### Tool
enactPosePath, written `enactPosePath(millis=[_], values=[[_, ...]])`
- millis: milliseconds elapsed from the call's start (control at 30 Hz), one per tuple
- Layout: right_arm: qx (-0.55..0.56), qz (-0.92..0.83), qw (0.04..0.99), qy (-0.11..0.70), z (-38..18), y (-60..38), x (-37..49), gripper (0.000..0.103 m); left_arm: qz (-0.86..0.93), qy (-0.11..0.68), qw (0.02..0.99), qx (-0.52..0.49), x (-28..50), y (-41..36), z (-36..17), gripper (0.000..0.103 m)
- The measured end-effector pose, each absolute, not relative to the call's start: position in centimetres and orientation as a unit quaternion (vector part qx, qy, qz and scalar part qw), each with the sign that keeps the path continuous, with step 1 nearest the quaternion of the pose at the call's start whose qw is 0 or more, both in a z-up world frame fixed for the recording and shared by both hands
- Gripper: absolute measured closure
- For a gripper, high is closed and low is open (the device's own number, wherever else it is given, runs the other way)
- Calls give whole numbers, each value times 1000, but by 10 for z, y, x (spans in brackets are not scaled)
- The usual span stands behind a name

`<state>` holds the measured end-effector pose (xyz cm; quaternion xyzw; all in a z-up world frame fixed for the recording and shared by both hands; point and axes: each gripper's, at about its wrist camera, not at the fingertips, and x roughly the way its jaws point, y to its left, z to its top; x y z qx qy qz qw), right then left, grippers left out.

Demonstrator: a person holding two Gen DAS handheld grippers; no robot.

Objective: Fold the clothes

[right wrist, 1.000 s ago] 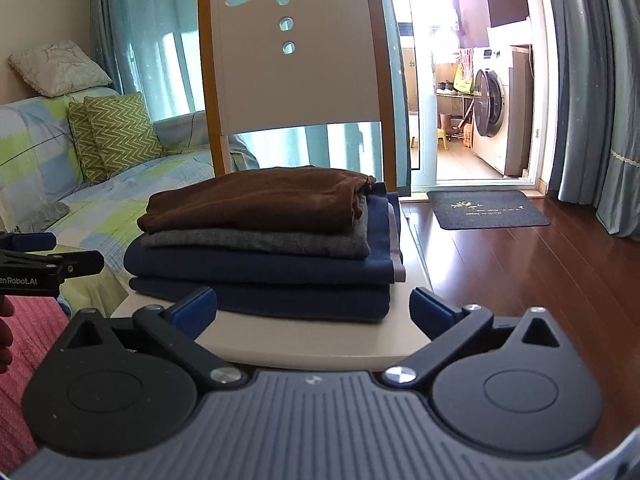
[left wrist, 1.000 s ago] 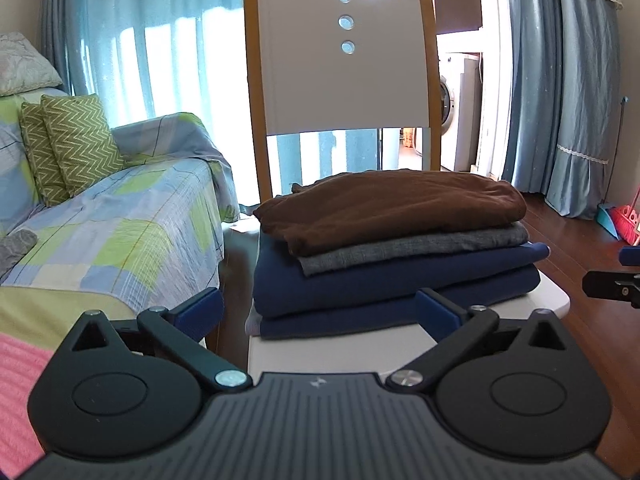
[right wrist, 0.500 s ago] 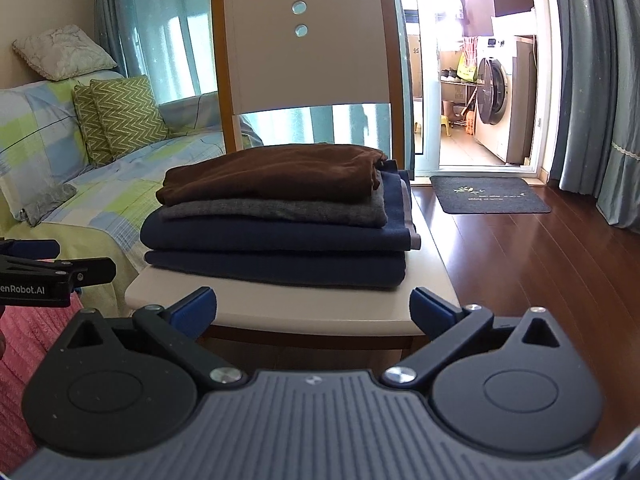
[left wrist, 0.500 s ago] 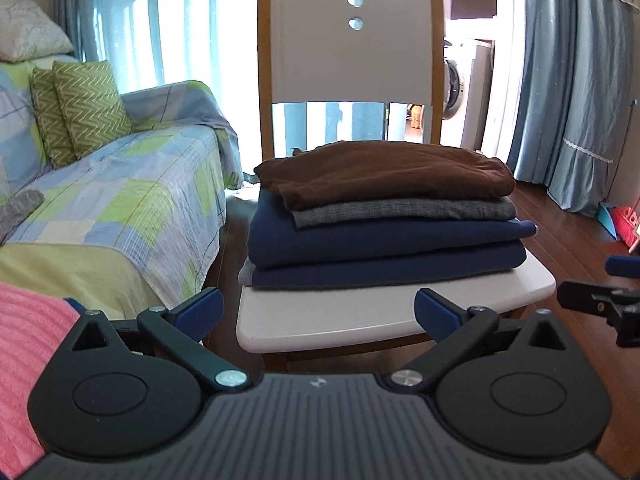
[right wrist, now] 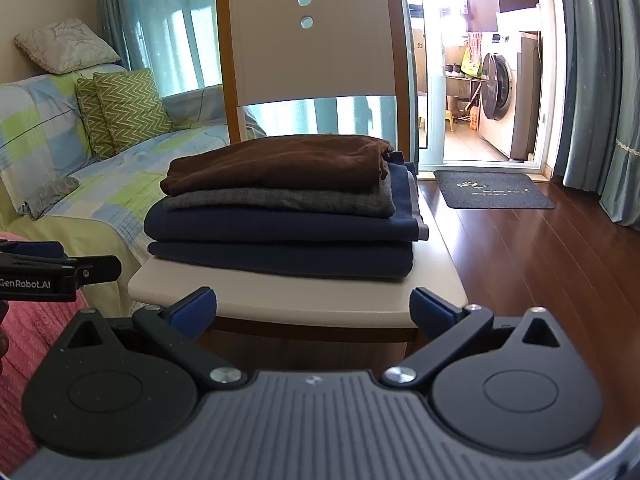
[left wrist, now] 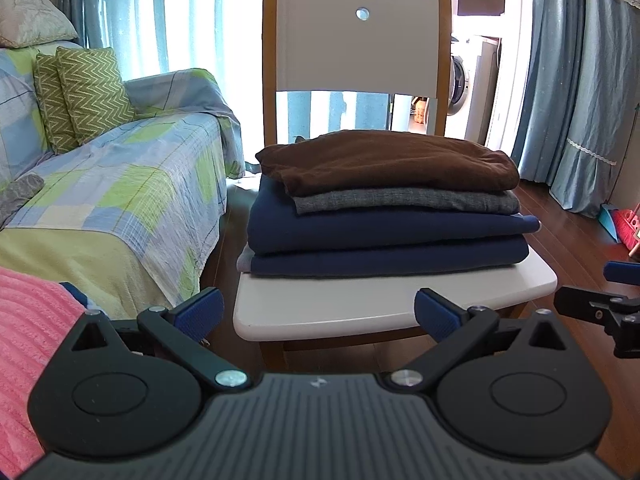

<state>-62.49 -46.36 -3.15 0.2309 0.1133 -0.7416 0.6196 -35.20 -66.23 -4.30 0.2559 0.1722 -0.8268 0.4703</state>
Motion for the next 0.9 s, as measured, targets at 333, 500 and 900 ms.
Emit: enactPosePath(millis=[333, 500, 900], values=[[231, -746, 613, 116, -33, -465, -627, 1, -837, 173, 451, 255, -363, -662, -45, 1], [233, -746, 612, 120, -35, -466, -627, 1, -837, 174, 447, 262, -366, -663, -49, 1], [238, -747, 609, 120, -40, -468, -630, 1, -843, 181, 433, 263, -371, -663, -52, 1]])
